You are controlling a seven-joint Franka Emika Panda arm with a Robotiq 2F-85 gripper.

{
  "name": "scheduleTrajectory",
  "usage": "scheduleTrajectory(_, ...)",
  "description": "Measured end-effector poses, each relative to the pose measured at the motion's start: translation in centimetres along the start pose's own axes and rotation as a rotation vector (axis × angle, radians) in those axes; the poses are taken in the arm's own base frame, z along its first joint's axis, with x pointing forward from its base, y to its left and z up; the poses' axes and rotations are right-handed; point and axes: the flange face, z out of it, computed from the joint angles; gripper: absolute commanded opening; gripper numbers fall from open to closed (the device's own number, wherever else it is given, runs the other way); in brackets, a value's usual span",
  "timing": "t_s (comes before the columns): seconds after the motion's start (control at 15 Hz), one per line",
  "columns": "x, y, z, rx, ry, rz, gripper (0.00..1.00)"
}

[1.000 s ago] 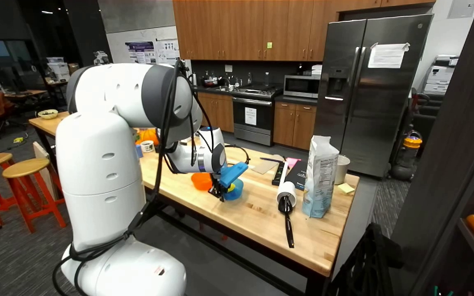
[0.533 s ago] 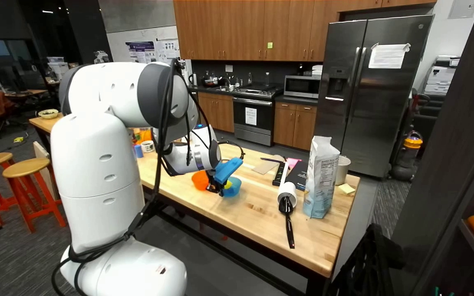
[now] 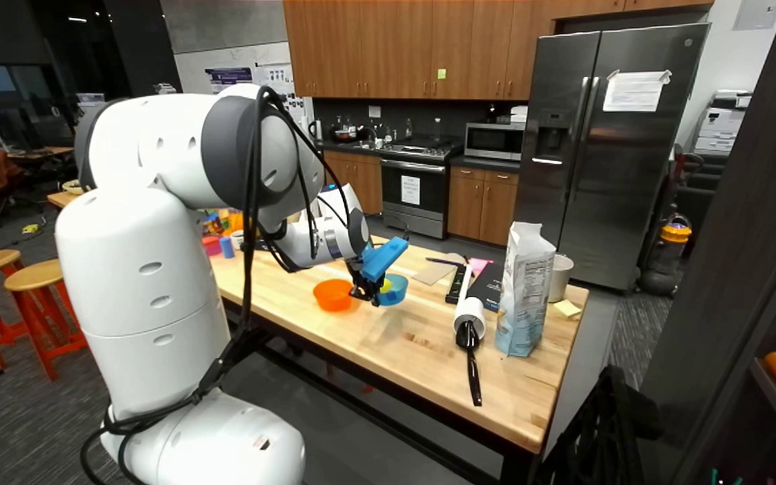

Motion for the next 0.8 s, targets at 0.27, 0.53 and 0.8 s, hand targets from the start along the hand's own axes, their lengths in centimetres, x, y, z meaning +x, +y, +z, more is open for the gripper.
scheduleTrajectory(0.27,0.4,1.6,-1.7,-0.036,0.01,-0.043,0.01)
scheduleTrajectory(0.53,0.9,3.0,-2.8,-0.056,0.037,-0.109,0.01)
scheduleTrajectory(0.8,2.2,3.9,-2.9,-0.038,0.104,-0.173,0.01)
